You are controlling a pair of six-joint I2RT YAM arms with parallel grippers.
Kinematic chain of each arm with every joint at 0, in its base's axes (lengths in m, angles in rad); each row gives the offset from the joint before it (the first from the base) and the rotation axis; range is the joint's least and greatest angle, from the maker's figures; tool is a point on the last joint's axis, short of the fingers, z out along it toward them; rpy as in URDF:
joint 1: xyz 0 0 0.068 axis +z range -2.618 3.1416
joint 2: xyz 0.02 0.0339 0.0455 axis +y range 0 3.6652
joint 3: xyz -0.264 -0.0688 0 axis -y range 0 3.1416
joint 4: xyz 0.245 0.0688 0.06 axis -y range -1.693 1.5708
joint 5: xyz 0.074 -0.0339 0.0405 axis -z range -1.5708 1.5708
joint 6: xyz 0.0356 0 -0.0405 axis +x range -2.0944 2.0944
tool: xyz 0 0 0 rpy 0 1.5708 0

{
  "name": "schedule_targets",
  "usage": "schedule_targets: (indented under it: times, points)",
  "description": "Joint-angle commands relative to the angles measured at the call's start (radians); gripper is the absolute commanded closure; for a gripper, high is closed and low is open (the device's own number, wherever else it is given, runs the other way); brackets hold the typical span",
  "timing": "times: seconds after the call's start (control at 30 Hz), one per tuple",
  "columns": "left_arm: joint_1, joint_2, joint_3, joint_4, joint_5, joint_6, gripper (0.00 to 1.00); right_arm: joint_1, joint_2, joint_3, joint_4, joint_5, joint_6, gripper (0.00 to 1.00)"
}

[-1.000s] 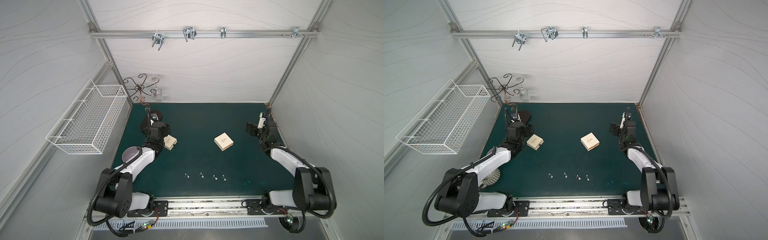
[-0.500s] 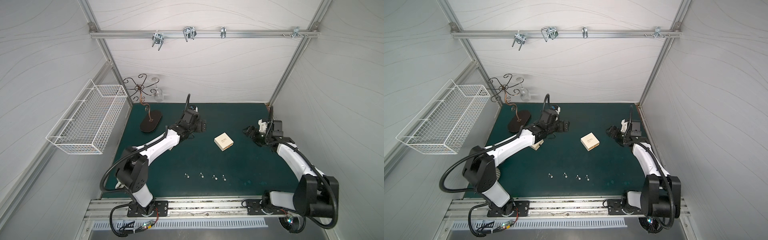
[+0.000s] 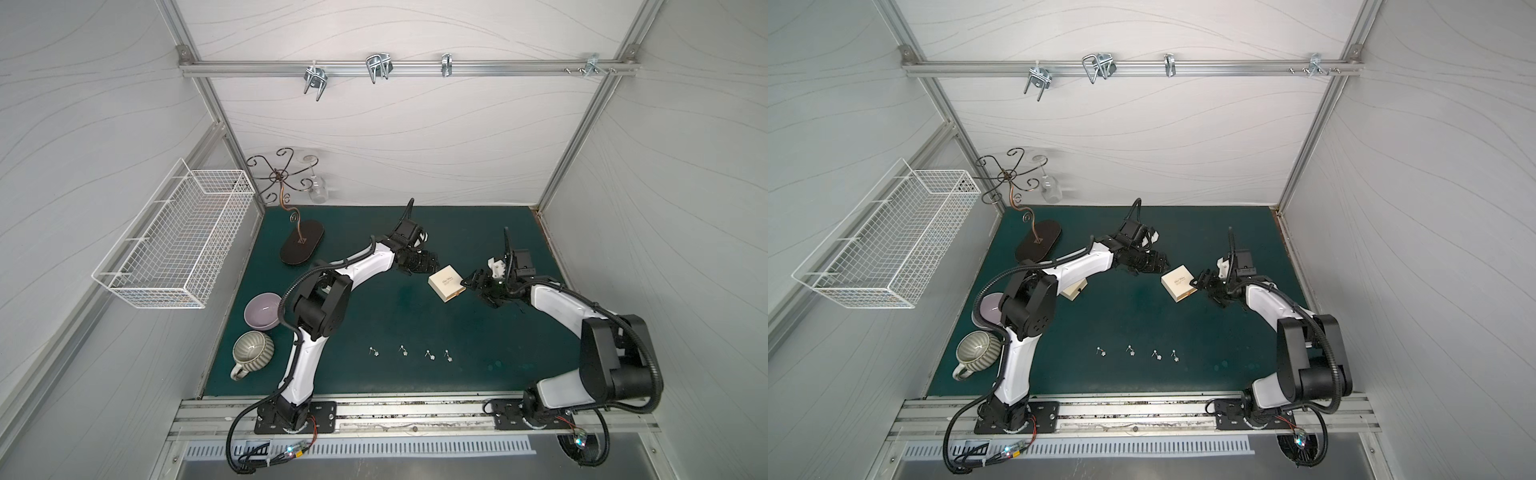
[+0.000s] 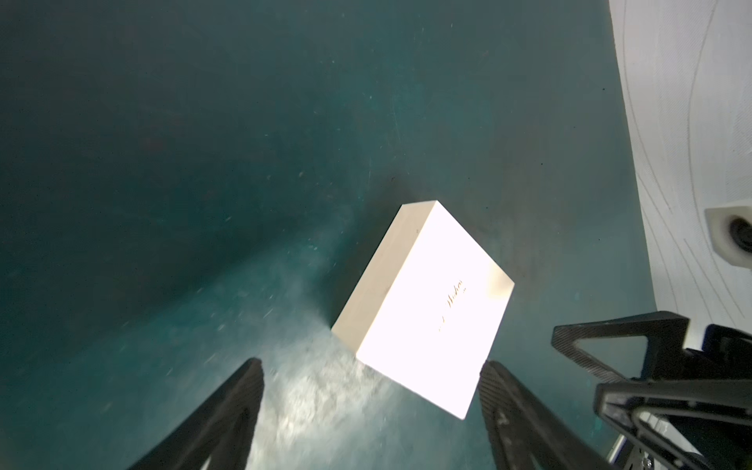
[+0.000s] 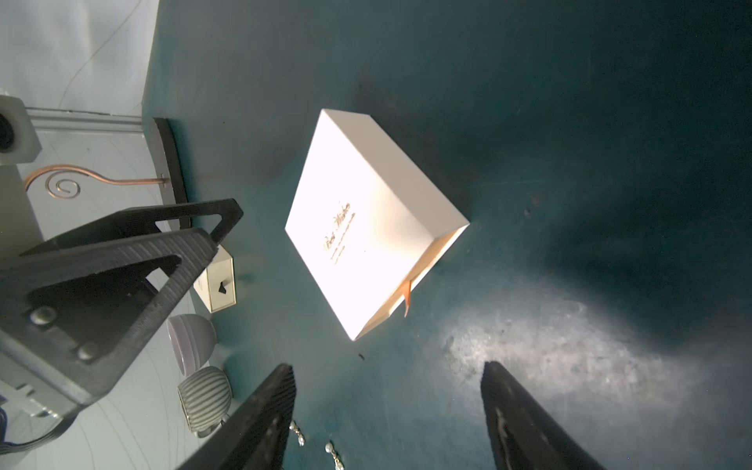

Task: Place the earrings into the drawer-style jewelry box
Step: Adjust the jewelry box at the center of the board.

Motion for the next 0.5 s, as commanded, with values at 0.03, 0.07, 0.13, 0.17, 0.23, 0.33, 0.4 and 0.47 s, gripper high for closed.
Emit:
schedule_targets:
  times: [0.03, 0.07, 0.13, 0.17, 0.23, 0.33, 0.4, 0.47]
  points:
    - [0.0, 0.061, 0.089, -0.012, 0.083, -0.011, 0.17, 0.004, 0.051, 0.015, 0.076, 0.002, 0.024, 0.28]
    - [-0.002, 0.07, 0.095, -0.008, 0.091, -0.014, 0.17, 0.004, 0.065, 0.02, 0.08, 0.006, 0.021, 0.29]
    - [-0.001, 0.086, 0.106, -0.006, 0.108, -0.021, 0.18, 0.004, 0.098, 0.029, 0.091, 0.005, 0.024, 0.29]
    - [-0.002, 0.092, 0.105, 0.001, 0.119, -0.026, 0.19, 0.005, 0.111, 0.032, 0.103, -0.002, 0.027, 0.29]
    - [-0.005, 0.098, 0.102, 0.003, 0.129, -0.026, 0.19, 0.007, 0.131, 0.034, 0.129, -0.005, 0.033, 0.29]
    - [-0.009, 0.094, 0.079, 0.025, 0.152, -0.035, 0.2, 0.005, 0.161, 0.046, 0.157, -0.009, 0.035, 0.29]
    - [-0.011, 0.09, 0.059, 0.041, 0.168, -0.038, 0.21, 0.006, 0.184, 0.06, 0.17, -0.011, 0.034, 0.29]
    - [-0.013, 0.082, 0.037, 0.055, 0.181, -0.039, 0.22, 0.007, 0.204, 0.073, 0.181, -0.013, 0.037, 0.29]
